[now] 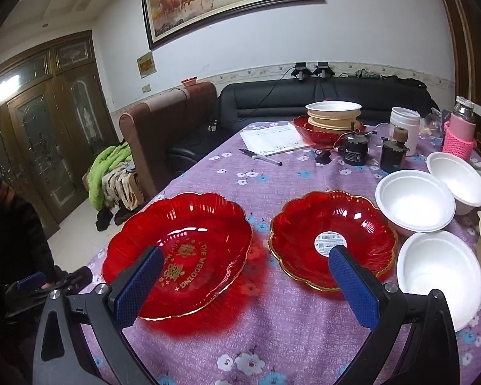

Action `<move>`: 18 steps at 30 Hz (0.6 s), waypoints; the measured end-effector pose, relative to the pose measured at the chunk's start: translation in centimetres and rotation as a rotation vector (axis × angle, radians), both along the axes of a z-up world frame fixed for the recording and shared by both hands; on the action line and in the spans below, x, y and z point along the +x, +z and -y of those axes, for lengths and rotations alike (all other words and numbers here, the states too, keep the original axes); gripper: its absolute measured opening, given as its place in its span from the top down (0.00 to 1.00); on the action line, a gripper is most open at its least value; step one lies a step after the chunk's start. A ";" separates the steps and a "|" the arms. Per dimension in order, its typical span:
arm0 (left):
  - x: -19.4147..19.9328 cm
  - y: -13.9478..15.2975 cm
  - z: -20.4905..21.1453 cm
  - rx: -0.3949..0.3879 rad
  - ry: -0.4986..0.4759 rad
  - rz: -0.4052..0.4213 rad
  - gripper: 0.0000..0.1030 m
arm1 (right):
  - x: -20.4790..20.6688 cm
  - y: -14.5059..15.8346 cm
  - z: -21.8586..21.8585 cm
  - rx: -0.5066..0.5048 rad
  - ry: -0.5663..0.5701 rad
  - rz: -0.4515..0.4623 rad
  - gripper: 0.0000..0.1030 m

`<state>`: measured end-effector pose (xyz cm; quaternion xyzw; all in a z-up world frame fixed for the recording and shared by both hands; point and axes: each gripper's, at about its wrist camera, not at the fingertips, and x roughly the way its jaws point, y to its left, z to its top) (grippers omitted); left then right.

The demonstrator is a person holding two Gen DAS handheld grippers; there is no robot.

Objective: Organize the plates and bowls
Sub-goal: 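Move both grippers to the rim of the large red wedding plate and close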

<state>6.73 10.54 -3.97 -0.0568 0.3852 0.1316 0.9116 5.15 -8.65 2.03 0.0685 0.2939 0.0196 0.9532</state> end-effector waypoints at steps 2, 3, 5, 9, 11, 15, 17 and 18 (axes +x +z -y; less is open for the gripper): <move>0.3 -0.2 -0.1 0.000 0.003 -0.006 0.00 | 0.0 -0.3 0.3 0.016 -0.005 0.007 0.01; 0.5 -0.4 -0.2 -0.003 0.004 -0.010 0.00 | 0.0 -0.5 0.6 0.029 -0.008 0.010 0.01; 0.8 -0.5 -0.1 -0.005 0.003 -0.017 0.00 | 0.2 -1.0 1.4 0.071 -0.016 0.007 0.01; 1.0 -0.9 0.0 -0.001 0.000 -0.029 0.00 | 0.8 -1.8 2.4 0.126 -0.024 -0.016 0.01; 1.1 -0.9 -0.1 -0.001 -0.001 -0.033 0.00 | 1.0 -2.0 2.4 0.126 -0.025 -0.028 0.01; 1.8 -1.0 0.0 0.009 -0.005 -0.044 0.00 | 1.3 -2.0 2.0 0.129 -0.016 -0.052 0.01; 2.2 -1.0 -0.1 0.010 -0.005 -0.055 0.00 | 1.8 -1.7 1.6 0.143 -0.011 -0.071 0.01; 2.4 -1.1 -0.2 0.009 -0.004 -0.062 0.00 | 2.1 -1.6 1.4 0.140 -0.016 -0.084 0.01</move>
